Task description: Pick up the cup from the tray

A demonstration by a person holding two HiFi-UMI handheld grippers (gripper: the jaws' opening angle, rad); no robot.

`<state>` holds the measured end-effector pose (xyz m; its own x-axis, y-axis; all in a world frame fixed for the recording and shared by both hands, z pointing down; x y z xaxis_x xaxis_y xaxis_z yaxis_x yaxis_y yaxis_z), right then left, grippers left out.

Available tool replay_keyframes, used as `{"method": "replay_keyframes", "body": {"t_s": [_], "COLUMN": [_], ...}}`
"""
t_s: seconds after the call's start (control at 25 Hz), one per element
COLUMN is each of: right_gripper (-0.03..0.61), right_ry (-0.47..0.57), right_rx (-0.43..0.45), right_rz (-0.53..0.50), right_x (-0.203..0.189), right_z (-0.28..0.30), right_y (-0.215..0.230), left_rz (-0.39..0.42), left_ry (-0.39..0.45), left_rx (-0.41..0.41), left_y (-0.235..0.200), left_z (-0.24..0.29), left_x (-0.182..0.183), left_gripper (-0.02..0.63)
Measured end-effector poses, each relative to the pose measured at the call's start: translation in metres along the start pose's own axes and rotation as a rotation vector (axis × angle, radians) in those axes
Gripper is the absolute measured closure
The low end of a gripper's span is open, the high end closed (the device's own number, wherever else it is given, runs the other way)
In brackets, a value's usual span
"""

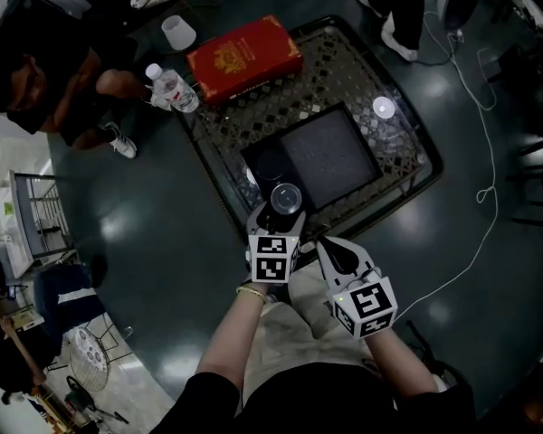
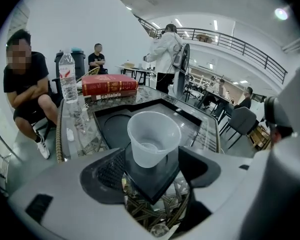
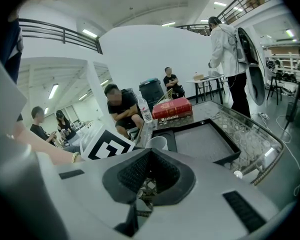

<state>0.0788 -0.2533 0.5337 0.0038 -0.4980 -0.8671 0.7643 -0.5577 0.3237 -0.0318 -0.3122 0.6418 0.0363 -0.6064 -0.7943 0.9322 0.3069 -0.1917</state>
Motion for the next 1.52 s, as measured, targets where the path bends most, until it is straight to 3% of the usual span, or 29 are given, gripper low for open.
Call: {"method": "replay_keyframes", "body": {"t_s": [0.48,1.52], "right_gripper": [0.567,0.566], "right_ry": [-0.007,0.077], "right_rx": [-0.008,-0.022], "right_rz": [0.008,-0.063], "right_x": [-0.001,0.026], "right_z": [0.001,-0.025], "right_y": [0.007,-0.015], "left_rz": [0.103,0.067], "left_ry": [-0.043,0.031], "left_rx": [0.04,-0.017], "left_y": [-0.004,0.022], "left_z": [0.023,-0.053], "left_x": [0.007,0.034], "left_gripper": [0.322,0.333]}}
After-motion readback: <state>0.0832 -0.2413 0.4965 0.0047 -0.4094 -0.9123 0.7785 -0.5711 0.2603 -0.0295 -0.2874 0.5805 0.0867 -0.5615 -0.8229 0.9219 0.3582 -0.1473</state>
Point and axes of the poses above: the fingertips, and each gripper's own axes: z forward along the fingers, y to its right, x out of its top, the point moved 5 cm from there along -z, backward along the fingers, and after that the axes turned 11 degrees about y, right-handed, at the moved point
